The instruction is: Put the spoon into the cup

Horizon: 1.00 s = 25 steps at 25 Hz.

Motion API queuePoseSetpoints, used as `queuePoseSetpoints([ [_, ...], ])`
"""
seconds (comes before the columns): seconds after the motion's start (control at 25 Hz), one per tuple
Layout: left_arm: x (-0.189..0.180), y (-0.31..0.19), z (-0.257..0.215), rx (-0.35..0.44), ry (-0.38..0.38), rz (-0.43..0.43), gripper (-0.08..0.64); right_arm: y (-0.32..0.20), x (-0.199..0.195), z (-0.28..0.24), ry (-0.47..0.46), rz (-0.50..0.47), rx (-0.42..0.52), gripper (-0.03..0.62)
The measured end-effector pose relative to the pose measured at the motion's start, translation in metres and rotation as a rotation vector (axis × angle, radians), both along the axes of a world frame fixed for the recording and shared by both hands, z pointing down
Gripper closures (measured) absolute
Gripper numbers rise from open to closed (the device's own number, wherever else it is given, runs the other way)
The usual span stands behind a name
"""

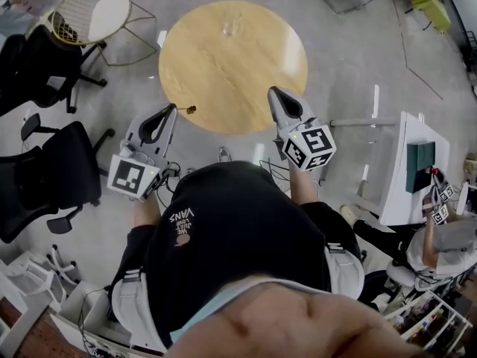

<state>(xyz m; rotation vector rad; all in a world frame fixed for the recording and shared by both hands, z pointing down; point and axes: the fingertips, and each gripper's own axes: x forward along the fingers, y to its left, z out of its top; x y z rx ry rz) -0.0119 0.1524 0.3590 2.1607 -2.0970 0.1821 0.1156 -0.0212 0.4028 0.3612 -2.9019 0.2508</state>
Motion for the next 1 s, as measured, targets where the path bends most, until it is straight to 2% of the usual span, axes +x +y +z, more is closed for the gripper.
queuePoseSetpoints([
  [0.08,0.004,-0.01,0.0,-0.009,0.019,-0.01,0.549,-0.009,0.002,0.001,0.0,-0.007,-0.003,0.594],
  [0.44,0.011,-0.039,0.005,-0.029,-0.024,-0.012,0.549,-0.034,0.01,0.007,0.004,-0.036,-0.007,0.594],
  [0.6,0.001,-0.042,0.01,-0.036,-0.079,-0.009,0.549,-0.036,0.008,0.01,0.0,-0.033,-0.015,0.594],
  [0.84,-0.021,-0.053,0.01,-0.02,-0.063,0.012,0.549,-0.04,-0.002,0.01,0.007,0.006,-0.013,0.594],
  [1.0,-0.036,-0.07,0.006,-0.016,-0.045,0.063,0.549,-0.047,-0.008,0.007,0.015,0.055,-0.013,0.594],
])
